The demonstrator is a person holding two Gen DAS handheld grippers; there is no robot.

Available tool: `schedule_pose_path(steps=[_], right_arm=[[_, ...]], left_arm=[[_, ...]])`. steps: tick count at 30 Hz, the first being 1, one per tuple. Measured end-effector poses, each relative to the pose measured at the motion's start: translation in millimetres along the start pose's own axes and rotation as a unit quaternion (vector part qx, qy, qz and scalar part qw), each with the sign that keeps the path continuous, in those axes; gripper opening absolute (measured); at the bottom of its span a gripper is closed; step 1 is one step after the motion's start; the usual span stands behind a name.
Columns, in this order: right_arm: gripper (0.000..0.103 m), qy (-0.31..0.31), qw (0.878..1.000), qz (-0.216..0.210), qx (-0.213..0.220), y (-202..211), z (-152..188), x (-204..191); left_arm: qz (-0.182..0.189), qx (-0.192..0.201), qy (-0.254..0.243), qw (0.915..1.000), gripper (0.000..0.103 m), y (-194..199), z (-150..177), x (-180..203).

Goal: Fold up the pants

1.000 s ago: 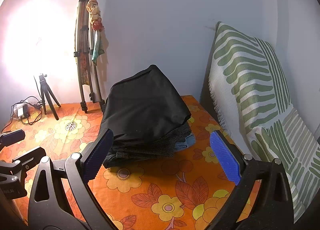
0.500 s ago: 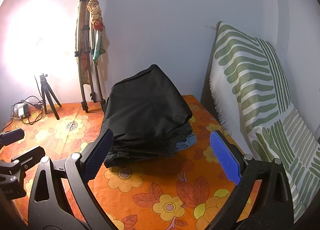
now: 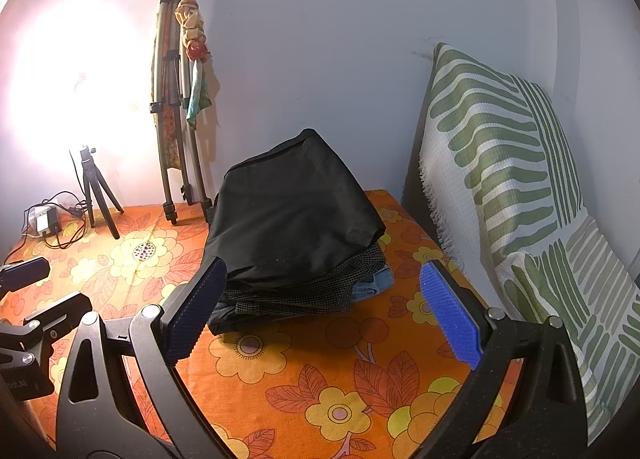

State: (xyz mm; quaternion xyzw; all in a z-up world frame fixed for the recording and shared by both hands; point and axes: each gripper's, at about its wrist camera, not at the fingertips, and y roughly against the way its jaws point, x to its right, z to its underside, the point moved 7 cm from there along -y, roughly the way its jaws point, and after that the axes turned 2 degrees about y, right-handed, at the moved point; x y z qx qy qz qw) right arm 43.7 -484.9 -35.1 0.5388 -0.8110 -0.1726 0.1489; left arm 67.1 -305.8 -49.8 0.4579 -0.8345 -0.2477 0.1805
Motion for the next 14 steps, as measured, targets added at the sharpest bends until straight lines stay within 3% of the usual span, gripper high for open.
schedule_pose_path(steps=[14], right_arm=[[0.099,0.000,1.000,-0.006,-0.004,-2.9,2.8,-3.9]], left_arm=[[-0.014,0.011,-0.013,0.9997,0.086,7.0,-0.3,-1.3]])
